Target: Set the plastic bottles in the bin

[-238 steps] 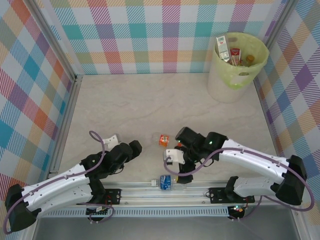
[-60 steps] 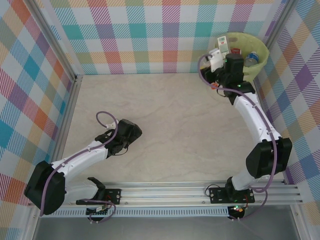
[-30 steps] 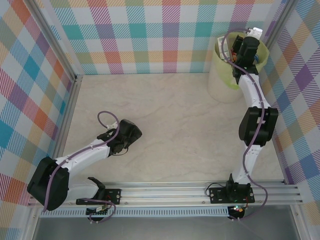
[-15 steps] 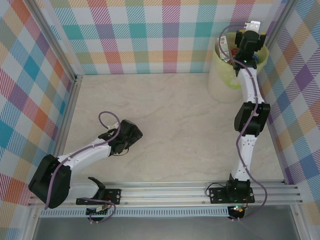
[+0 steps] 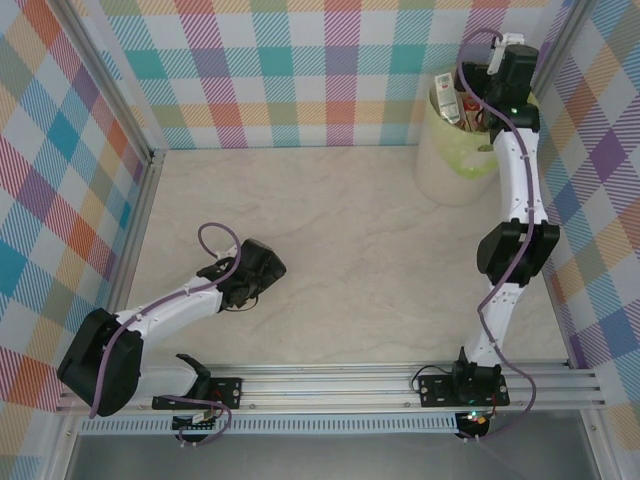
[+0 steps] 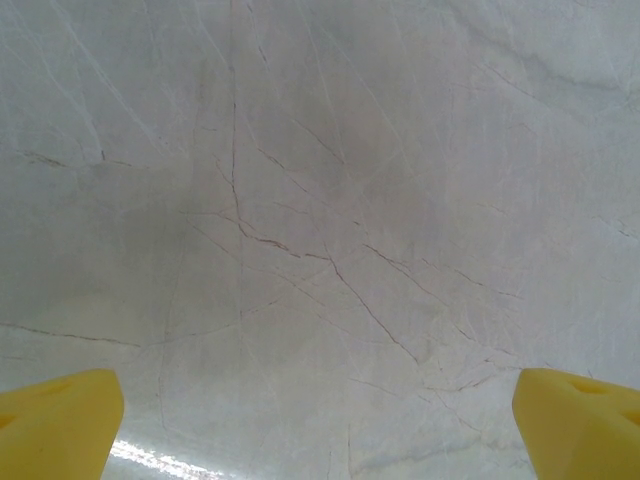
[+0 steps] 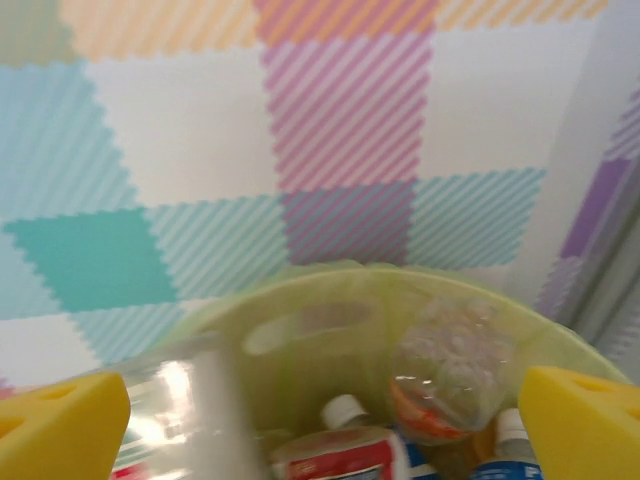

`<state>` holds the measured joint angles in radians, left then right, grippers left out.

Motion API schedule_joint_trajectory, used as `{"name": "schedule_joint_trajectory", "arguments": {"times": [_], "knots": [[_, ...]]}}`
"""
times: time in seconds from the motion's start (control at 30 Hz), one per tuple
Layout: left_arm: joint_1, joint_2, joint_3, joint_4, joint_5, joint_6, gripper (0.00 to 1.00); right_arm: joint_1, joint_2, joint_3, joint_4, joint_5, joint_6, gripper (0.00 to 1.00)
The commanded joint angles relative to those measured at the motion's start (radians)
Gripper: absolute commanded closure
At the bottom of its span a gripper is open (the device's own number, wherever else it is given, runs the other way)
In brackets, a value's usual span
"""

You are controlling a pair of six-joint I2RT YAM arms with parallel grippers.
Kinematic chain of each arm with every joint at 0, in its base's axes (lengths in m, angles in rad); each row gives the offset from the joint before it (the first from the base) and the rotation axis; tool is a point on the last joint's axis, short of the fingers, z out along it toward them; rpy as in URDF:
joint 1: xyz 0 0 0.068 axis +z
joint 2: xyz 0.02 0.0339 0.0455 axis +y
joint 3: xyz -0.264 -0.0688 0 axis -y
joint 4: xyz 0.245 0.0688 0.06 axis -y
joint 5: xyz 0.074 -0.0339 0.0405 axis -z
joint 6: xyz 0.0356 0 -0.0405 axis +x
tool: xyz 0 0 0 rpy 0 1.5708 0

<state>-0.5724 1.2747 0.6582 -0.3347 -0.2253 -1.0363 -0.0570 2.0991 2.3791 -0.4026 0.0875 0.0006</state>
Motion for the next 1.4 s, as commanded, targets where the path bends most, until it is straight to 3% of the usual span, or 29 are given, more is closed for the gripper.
{"name": "schedule_joint_trajectory", "arguments": {"times": [0.0,0.1,0.23,0.37,0.57,0.73,1.03,1.2,1.37], "knots": [[0.014,0.012,0.011,0.018,0.01,-0.009,0.0,0.022,-0.002,-0.035,-0.06,-0.135,0.047,0.0],[0.013,0.01,0.009,0.013,0.013,-0.008,0.0,0.033,0.024,-0.031,-0.052,-0.219,0.03,0.0],[0.014,-0.007,-0.003,0.005,0.008,-0.01,0.0,0.042,0.116,0.087,-0.104,-0.11,0.018,0.0],[0.014,-0.032,-0.018,0.0,-0.005,-0.017,0.0,0.042,0.222,0.235,-0.183,-0.13,0.007,0.01],[0.014,-0.055,-0.034,0.0,-0.014,-0.025,0.0,0.041,0.209,0.261,-0.129,-0.074,0.052,0.24],[0.014,-0.051,-0.037,0.015,-0.013,-0.025,0.0,0.04,0.123,0.213,-0.068,-0.066,0.07,0.34],[0.014,-0.053,-0.043,0.02,-0.016,-0.015,0.0,-0.008,-0.15,-0.285,0.261,0.039,0.246,0.28],[0.016,-0.085,-0.043,0.009,-0.043,0.007,0.0,-0.051,-0.18,-0.354,0.202,0.149,0.364,0.12],[0.042,-0.156,-0.045,-0.024,-0.078,0.038,0.0,-0.075,-0.237,-0.403,0.182,0.263,0.357,0.06]]}}
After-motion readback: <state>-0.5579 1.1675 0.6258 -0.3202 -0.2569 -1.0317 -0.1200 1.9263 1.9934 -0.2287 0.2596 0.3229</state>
